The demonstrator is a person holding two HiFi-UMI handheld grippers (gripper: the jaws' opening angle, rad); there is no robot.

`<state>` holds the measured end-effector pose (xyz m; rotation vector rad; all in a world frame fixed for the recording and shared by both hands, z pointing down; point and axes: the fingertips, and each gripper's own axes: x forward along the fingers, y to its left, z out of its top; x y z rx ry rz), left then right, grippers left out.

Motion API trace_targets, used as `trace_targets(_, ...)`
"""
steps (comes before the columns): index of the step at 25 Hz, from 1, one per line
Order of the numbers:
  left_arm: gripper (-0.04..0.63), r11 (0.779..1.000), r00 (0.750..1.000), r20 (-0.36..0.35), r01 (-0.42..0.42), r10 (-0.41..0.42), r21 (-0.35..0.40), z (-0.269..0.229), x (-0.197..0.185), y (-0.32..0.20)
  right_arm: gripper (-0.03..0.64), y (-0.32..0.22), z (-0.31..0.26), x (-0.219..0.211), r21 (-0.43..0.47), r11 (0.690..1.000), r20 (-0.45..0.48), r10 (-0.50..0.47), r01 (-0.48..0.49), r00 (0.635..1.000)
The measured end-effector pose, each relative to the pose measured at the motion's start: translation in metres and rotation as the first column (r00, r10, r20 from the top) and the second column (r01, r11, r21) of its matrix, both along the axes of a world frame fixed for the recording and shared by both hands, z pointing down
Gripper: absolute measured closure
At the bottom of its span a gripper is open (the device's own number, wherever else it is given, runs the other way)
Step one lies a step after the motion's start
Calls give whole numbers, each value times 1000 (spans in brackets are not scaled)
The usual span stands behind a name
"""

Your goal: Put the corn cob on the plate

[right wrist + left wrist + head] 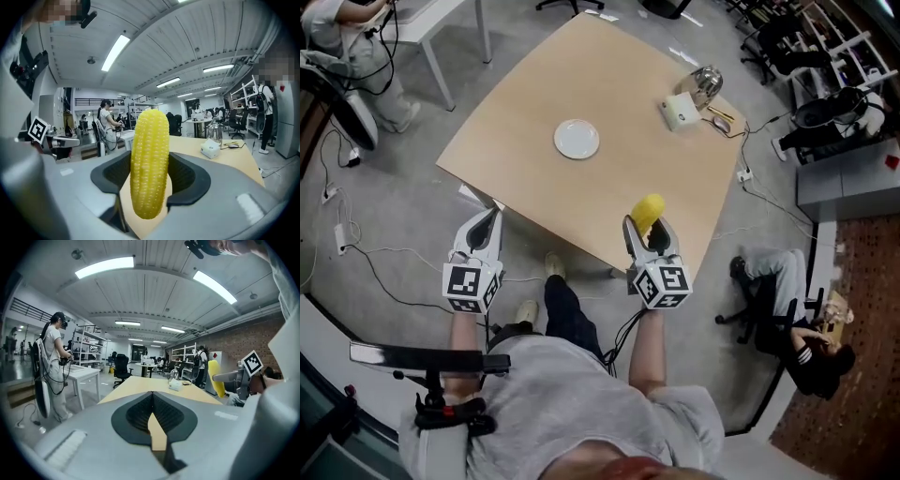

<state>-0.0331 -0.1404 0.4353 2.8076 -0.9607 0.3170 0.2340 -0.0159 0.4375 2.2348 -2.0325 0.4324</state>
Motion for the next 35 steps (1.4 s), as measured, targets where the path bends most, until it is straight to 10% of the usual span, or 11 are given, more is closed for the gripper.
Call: trace_targets(35, 575, 998, 999, 25, 35, -34, -60, 104, 60, -79, 367, -203, 127, 37, -198, 930, -111, -335, 309, 936)
